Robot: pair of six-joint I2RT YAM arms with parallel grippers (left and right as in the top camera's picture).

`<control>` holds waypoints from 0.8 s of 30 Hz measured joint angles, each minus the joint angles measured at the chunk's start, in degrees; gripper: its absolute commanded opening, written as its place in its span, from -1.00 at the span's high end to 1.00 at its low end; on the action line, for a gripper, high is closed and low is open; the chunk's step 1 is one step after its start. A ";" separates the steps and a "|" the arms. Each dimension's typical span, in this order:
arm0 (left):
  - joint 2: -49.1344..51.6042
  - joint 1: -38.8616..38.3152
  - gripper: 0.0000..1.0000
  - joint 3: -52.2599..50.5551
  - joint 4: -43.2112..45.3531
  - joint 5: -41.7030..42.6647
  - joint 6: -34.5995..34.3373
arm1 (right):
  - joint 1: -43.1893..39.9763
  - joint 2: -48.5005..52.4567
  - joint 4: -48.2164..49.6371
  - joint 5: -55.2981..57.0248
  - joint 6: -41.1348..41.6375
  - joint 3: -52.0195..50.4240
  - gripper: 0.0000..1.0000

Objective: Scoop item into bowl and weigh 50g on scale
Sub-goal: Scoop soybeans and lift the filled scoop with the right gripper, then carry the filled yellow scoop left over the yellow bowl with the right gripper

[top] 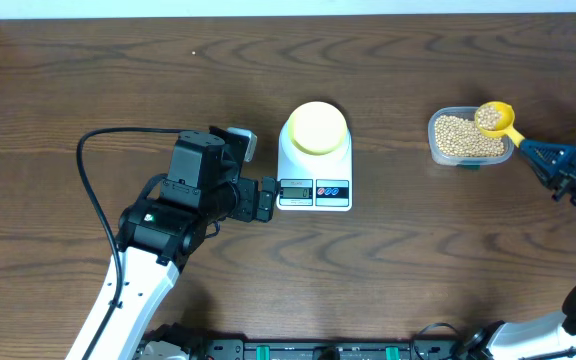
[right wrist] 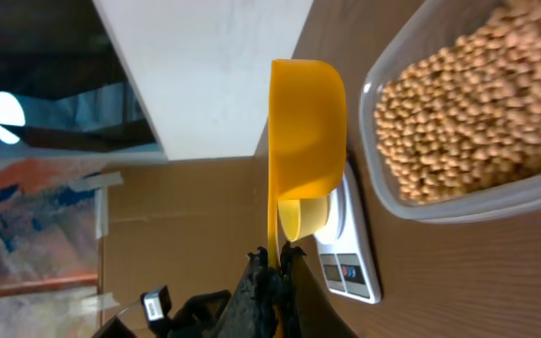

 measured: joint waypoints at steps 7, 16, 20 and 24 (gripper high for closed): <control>0.00 0.00 -0.96 0.00 0.00 0.00 0.00 | 2.86 0.00 0.00 -1.14 0.17 0.00 0.98; 0.00 0.00 -0.96 0.00 0.00 0.00 0.00 | 9.40 0.00 0.48 -1.49 0.35 0.00 0.98; 0.00 0.00 -0.96 0.00 0.00 0.00 0.00 | 12.87 0.00 0.46 -1.53 0.35 0.00 0.98; 0.00 0.00 -0.95 0.00 0.00 0.00 0.00 | 15.91 0.00 0.66 -1.55 0.35 0.00 0.98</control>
